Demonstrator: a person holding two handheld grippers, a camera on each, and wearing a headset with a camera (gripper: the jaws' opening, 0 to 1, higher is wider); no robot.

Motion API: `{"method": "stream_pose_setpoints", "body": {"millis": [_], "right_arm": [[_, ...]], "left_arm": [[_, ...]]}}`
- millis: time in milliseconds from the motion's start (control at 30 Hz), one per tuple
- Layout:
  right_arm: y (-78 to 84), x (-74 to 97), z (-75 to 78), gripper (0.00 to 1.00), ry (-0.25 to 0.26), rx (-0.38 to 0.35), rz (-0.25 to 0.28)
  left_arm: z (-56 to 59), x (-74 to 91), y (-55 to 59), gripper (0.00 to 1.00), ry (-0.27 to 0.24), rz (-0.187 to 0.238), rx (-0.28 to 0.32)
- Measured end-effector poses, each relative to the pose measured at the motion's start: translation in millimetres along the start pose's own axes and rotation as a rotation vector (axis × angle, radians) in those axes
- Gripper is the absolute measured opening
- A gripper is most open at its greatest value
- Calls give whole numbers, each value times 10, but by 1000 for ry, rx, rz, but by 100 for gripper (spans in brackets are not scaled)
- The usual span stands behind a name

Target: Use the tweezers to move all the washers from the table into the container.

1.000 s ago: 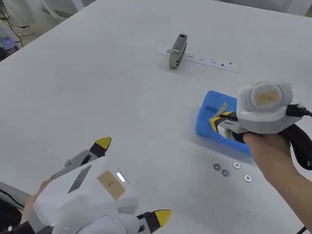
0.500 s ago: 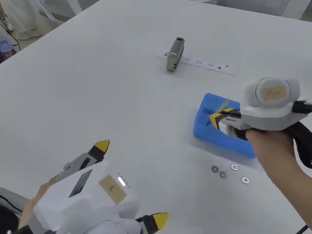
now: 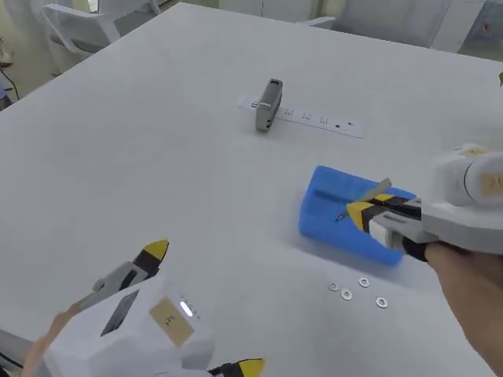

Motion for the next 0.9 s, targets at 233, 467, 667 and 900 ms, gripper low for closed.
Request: {"method": "stream_pose_setpoints", "body": {"millis": [233, 467, 667, 900], "right_arm": [[182, 106, -160, 3, -15, -14, -44], [357, 163, -257, 3, -35, -2, -97], [456, 181, -267, 3, -45, -9, -122], [593, 146, -241, 3, -43, -12, -157]], "left_arm": [[-1, 0, 3, 99, -1, -2, -6], [-11, 2, 8, 99, -6, -5, -8], [-10, 1, 16, 99, -6, -10, -14], [-3, 1, 23, 98, -4, -17, -21]]}}
Point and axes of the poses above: the centre of the closed fingertips' face, and the gripper's own axes: x roughly backward along the fingers, z roughly to its right, y roughly out of its underside, the point moved 5 cm from there along x, roughly backward along the fingers, and after that the axes turned 14 degrees about z, right-handed, at the moved point
